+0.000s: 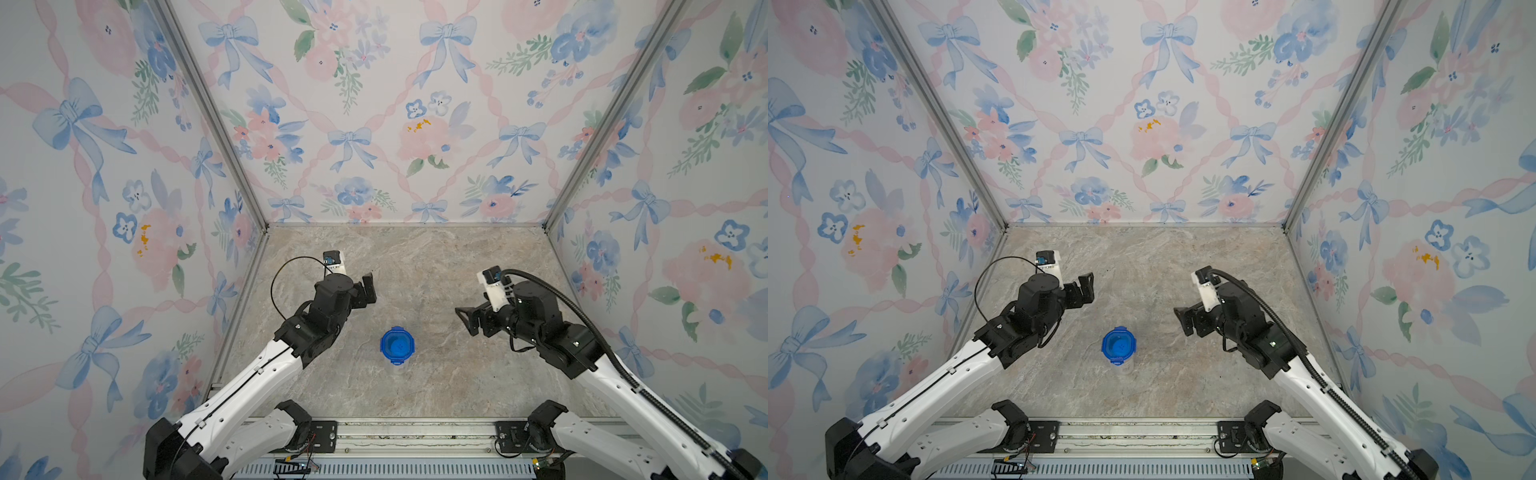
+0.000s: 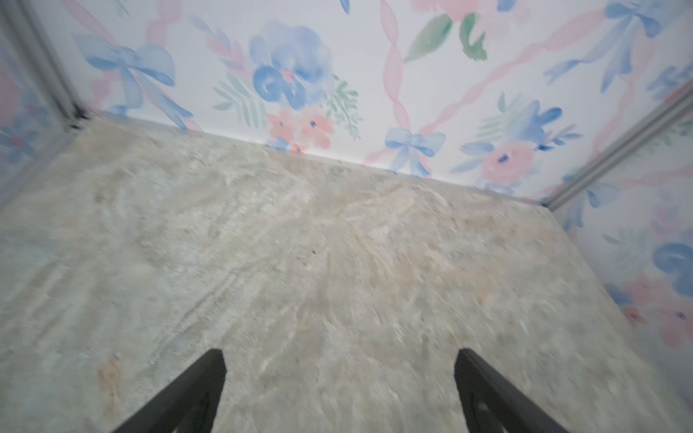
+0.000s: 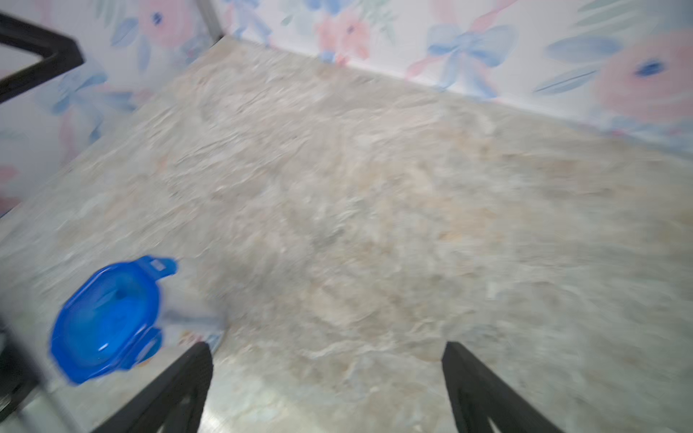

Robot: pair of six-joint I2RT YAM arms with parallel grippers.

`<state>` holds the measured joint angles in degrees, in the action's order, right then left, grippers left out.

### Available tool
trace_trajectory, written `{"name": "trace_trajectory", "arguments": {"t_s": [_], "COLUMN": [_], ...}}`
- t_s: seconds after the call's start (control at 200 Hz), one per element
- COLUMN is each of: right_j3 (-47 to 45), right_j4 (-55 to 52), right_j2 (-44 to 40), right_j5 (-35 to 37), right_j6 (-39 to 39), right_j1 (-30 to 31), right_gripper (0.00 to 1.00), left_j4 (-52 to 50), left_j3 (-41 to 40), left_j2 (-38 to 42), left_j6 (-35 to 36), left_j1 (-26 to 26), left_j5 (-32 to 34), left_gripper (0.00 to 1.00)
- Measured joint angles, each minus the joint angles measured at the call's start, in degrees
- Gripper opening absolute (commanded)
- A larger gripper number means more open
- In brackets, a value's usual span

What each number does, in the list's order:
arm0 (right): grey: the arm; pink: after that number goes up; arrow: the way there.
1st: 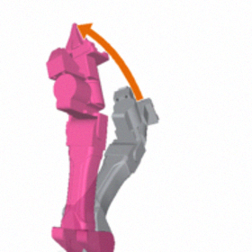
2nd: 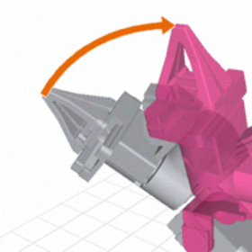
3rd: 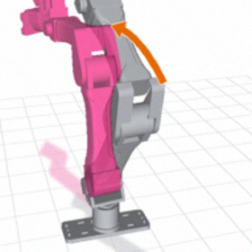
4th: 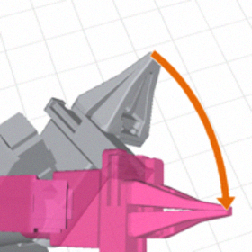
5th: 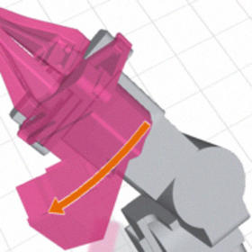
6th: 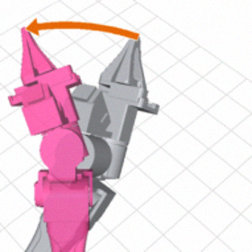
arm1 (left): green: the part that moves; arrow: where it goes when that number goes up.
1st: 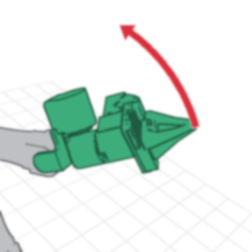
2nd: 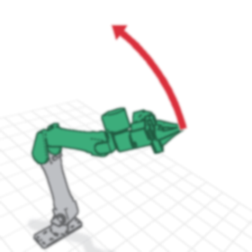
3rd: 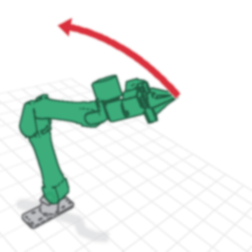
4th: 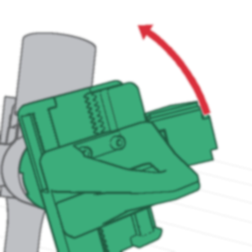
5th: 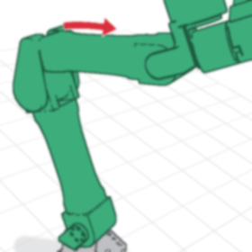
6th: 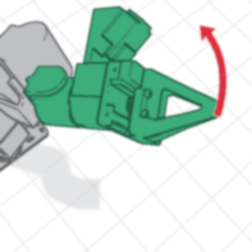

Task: Pack away toiletry kits
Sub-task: Reset both arms

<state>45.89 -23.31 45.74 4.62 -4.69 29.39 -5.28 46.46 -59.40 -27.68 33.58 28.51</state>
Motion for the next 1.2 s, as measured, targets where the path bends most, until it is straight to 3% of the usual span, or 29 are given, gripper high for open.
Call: {"name": "trace_trajectory", "arguments": {"t_s": [0.095, 0.185, 0.355, 0.53, 0.645, 0.84, 1.005, 1.2], "right_j3": [-10.99, -20.72, -28.13, -28.26, -28.41, -28.96, -28.61, -28.13], "right_j4": [9.70, 19.67, 33.03, 45.20, 52.78, 64.41, 77.50, 78.29], "right_j2": [-7.93, -9.97, 3.41, 14.91, 20.68, 29.03, 41.97, 42.58], "right_j5": [10.38, 13.27, 11.74, 8.39, 8.87, 11.85, 10.75, 8.15], "right_j6": [0.00, 0.76, 2.95, 4.57, 6.01, 8.59, 6.60, 3.37], "right_j1": [-9.40, -18.47, -27.32, -28.15, -26.29, -20.61, -23.26, -27.52], "right_gripper": [0.97, 0.97, 0.97, 0.97, 0.97, 0.97, 0.97, 0.97], "left_j4": [11.87, 17.86, 31.10, 52.63, 64.30, 76.00, 80.63, 82.60], "left_j3": [-5.79, -9.57, -17.09, -27.89, -32.72, -34.73, -36.00, -36.00], "left_j2": [-6.32, -13.40, -18.95, -24.11, -26.62, -28.09, -29.29, -29.29], "left_j6": [7.06, 10.25, 14.36, 19.15, 21.11, 21.51, 21.55, 21.73], "left_j1": [-4.85, -10.45, -16.76, -19.06, -21.55, -24.83, -24.70, -24.57], "left_j5": [7.50, 11.61, 13.25, 12.09, 7.74, 0.48, -1.36, -2.03], "left_gripper": [0.98, 0.98, 0.98, 0.98, 0.98, 0.98, 0.98, 0.98]}}
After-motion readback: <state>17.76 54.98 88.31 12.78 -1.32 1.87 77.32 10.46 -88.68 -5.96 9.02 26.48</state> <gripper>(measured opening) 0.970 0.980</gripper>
